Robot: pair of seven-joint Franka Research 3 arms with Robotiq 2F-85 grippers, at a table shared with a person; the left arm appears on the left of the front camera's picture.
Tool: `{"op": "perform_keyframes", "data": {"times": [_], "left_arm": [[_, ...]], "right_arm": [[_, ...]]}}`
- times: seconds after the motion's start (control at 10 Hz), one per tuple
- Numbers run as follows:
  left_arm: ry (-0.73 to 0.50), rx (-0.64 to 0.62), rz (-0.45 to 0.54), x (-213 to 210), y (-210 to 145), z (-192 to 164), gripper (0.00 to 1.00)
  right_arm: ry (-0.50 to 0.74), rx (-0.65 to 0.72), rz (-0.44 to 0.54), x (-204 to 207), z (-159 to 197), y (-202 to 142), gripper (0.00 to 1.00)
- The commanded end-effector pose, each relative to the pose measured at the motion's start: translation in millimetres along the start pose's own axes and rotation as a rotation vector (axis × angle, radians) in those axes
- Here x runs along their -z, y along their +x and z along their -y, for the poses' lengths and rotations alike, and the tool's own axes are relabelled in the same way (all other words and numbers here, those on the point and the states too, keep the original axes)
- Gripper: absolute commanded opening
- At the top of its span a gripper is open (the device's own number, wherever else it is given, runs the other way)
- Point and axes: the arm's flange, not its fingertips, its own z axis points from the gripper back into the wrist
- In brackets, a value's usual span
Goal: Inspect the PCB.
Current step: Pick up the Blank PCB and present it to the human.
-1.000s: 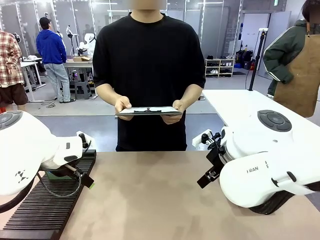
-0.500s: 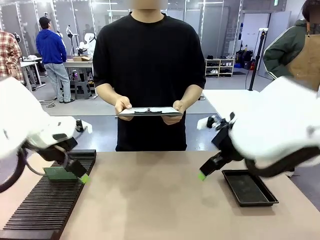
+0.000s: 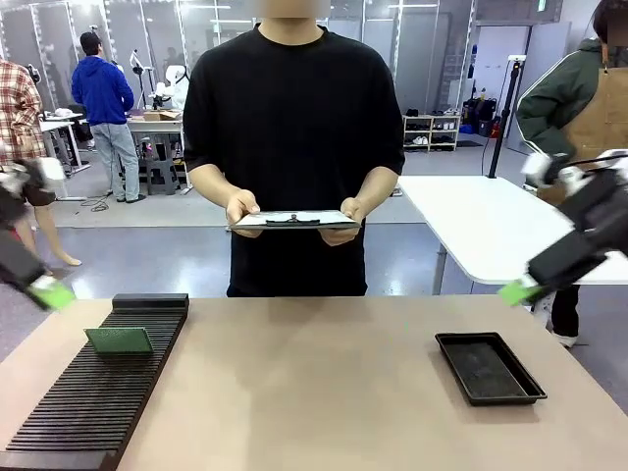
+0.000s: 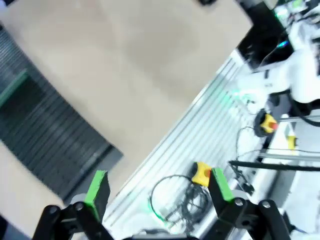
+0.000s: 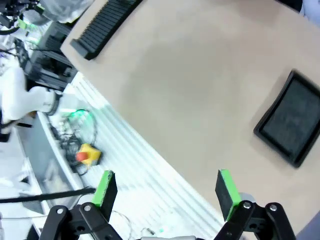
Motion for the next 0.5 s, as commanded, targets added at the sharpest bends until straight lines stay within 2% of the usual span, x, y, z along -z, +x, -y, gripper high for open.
{"op": "perform_keyframes", "data": {"times": [0.0,0.1,0.4], "left_arm": [[-0.062,-0.036,0.122,-53.3,-47.5,-10.5,1.00],[-0.058,-0.063,0.244,-70.2,-74.8,-15.0,1.00],[-0.118,-0.260,0.413,-81.0,-134.2,-37.5,1.00]], "right_arm": [[0.080,0.115,0.088,-39.9,12.2,-46.4,1.00],[0.101,0.169,0.159,-59.7,19.7,-73.2,1.00],[0.134,0.276,0.311,-83.4,42.0,-130.1,1.00]]}}
